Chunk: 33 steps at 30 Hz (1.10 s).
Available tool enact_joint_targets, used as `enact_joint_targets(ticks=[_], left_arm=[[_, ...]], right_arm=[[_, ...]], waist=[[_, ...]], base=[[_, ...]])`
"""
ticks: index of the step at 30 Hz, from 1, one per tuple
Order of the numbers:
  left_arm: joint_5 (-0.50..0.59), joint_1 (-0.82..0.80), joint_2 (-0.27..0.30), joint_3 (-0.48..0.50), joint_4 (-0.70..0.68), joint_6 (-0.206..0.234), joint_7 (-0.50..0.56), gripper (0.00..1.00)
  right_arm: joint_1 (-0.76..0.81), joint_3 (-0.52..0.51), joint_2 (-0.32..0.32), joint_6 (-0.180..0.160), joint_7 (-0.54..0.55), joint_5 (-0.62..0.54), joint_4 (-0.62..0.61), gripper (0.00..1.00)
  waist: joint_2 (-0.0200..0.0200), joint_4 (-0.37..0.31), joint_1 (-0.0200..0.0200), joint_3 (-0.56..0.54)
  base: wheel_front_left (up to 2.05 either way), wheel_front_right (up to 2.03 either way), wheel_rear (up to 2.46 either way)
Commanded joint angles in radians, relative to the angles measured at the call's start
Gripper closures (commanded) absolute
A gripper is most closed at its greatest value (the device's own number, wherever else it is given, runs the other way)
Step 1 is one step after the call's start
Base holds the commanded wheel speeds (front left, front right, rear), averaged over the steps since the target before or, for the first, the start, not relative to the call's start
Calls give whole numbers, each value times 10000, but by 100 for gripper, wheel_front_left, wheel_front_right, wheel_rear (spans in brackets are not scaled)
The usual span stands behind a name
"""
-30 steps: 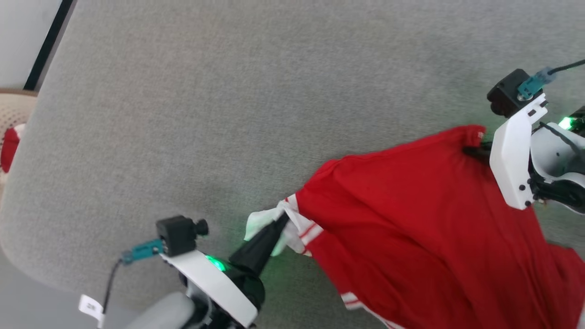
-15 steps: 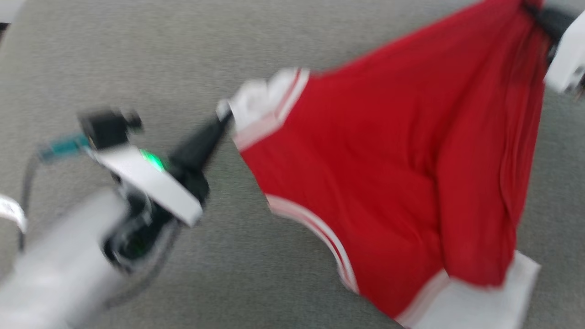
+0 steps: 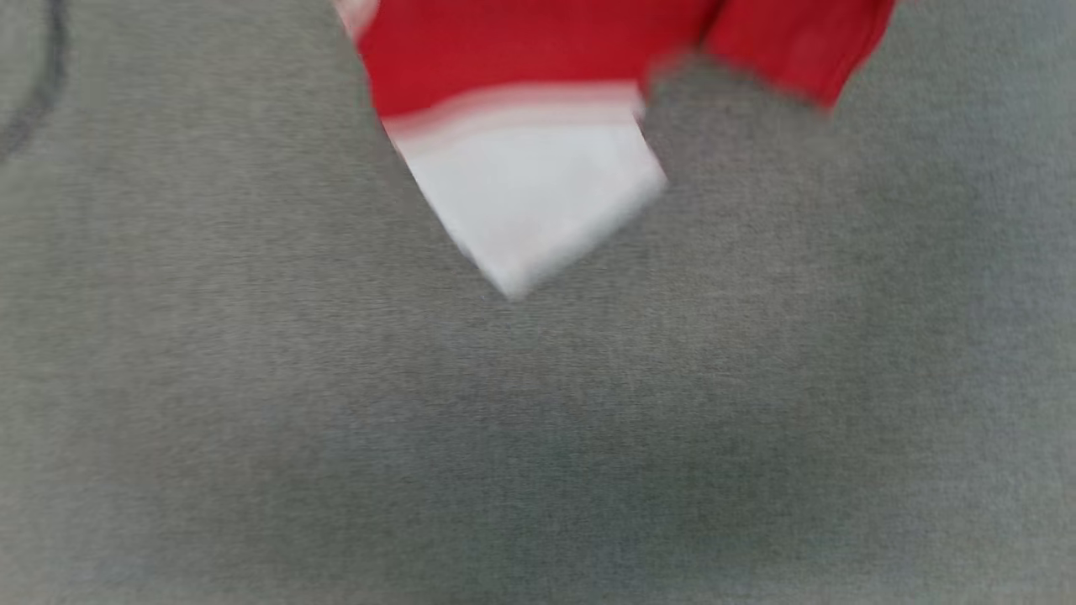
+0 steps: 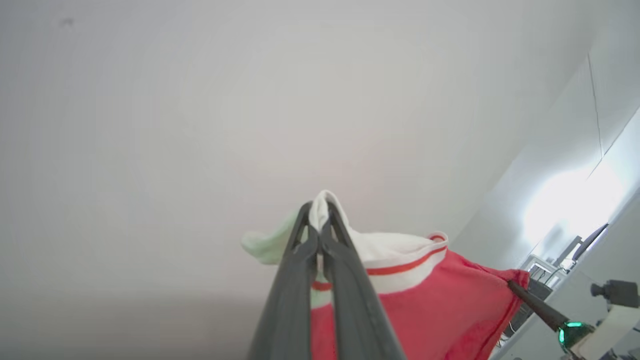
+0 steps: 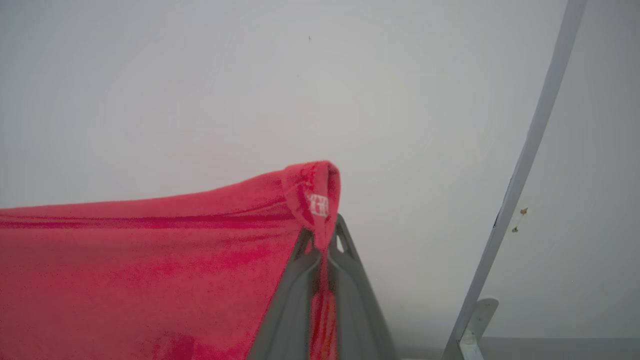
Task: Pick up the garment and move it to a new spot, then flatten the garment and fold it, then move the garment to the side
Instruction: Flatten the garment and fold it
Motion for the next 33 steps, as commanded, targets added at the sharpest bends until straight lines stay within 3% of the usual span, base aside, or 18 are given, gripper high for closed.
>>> enact_joint_targets(ticks=[1,5,9,17,24,33], left_arm=[[-53,-439,130,246,243,31,-142,100],[40,-2047,-66,644,815,32,-459,100],[16,-2678,-192,544,1093,34,-347,100],[-413,-701,-354,-137,308,28,-359,100],[-1002,2327,-86,-328,-1580,28,-863,100],[-1009,6609,157,55,-4128,28,-1149,100]], right_arm=[[-252,-152,-16,-64,-256,-179,244,100],[-1337,-644,325,-73,-1286,-731,1103,100],[-1849,-829,685,-73,-1774,-1093,1949,100],[-850,-125,941,-61,-1436,-899,2544,100],[1272,1054,560,-60,-857,79,1437,100],[5431,2044,-1165,-60,-9,2255,-1650,100]], waist=[[0,-297,0,303],[0,-503,0,499],[0,-551,0,510],[0,-347,0,418],[0,-133,0,-97],[0,264,0,-1137]], base=[[0,0,0],[0,0,0],[0,0,0],[0,0,0],[0,0,0],[0,0,0]])
